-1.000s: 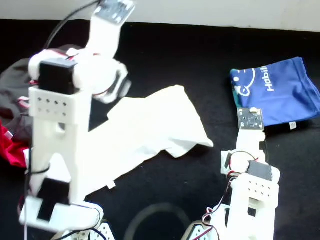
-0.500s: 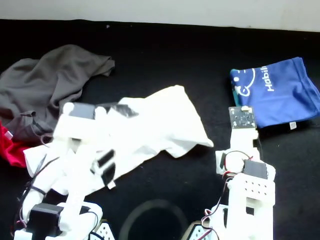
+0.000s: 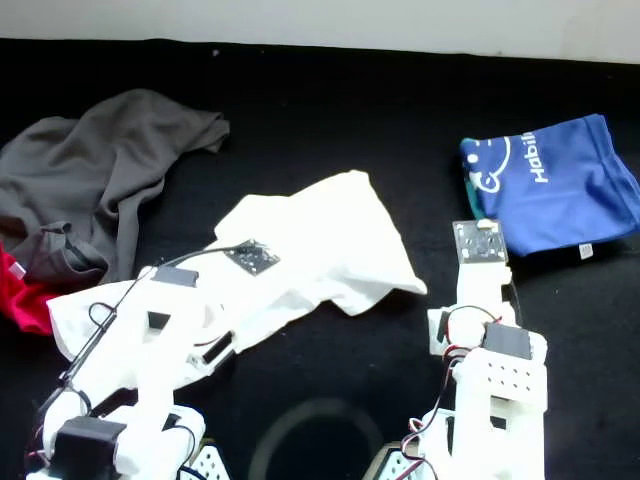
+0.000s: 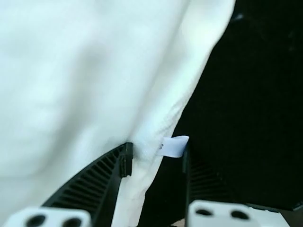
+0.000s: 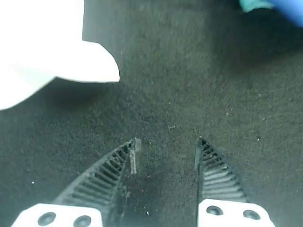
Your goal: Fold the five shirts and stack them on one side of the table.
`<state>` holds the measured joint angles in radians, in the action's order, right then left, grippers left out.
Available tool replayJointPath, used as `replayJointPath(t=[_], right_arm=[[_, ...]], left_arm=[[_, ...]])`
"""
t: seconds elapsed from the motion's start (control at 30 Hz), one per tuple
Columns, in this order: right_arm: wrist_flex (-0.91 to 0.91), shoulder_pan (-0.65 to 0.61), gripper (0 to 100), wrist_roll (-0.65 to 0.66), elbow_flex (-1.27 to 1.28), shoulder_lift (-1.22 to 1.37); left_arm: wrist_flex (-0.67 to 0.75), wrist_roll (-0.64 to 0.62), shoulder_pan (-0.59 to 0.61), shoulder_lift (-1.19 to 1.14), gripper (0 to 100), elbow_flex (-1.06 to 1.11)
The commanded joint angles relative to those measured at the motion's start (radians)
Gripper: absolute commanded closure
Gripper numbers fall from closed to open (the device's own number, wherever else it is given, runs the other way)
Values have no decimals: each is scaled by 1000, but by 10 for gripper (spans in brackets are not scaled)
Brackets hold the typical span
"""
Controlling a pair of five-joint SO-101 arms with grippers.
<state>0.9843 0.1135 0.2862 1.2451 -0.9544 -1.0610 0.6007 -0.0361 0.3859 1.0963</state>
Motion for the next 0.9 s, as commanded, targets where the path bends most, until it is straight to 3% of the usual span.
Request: replayJointPath(t=[0.0,0.13,0.47,0.67,0.87], right_arm=[[-4,-4,808,-11,10,-15],[-4,-4,808,-11,10,-15],[-7,-7,808,-11,10,-15],[-58,-7,808,-74,7,-7],[-90,-13,807,-195,-38,-5]], left_arm=[[23,9,21,5,819,7],[11,6,61,12,995,-54],[-402,3,53,13,991,-527],[-663,3,-45,13,991,-839],[-701,2,-61,8,991,-923]])
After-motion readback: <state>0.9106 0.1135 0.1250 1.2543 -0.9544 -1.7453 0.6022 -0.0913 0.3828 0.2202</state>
